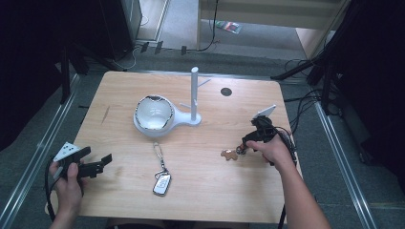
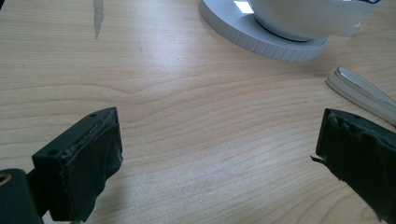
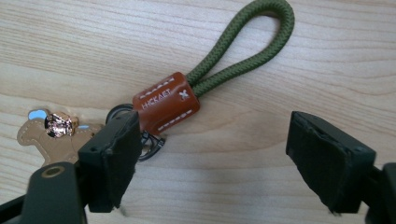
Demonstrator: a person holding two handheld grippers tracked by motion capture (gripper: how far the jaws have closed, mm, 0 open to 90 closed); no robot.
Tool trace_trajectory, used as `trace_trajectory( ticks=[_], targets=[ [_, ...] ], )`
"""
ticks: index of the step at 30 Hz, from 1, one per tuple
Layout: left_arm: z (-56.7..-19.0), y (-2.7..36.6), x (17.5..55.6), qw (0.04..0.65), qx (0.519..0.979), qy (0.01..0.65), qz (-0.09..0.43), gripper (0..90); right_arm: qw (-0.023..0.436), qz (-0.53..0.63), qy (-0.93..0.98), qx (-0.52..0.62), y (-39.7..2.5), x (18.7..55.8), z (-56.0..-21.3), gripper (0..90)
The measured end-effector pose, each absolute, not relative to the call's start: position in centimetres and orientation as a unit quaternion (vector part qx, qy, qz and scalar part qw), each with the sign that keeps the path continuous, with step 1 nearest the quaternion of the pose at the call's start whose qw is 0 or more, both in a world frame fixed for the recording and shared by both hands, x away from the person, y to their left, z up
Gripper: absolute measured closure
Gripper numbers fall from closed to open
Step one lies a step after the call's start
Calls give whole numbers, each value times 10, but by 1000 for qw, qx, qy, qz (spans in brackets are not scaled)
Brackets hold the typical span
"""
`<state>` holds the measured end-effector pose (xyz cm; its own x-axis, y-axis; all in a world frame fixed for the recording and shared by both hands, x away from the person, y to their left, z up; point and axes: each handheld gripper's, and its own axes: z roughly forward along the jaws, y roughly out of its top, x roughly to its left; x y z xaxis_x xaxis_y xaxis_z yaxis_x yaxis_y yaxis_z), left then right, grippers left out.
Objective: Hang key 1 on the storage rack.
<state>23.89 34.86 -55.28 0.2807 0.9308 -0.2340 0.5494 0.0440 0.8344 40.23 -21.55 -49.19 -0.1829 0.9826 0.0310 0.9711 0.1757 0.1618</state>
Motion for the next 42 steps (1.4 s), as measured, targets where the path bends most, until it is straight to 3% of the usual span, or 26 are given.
trace_trajectory(
  ticks=[24,42],
  targets=[
    [-553,350,239,455,660,560,208,9,6,54,736,674,-198,421,-494,339],
    [-553,350,239,455,659,561,208,9,-2,32,710,704,-192,429,-502,384]
  ],
)
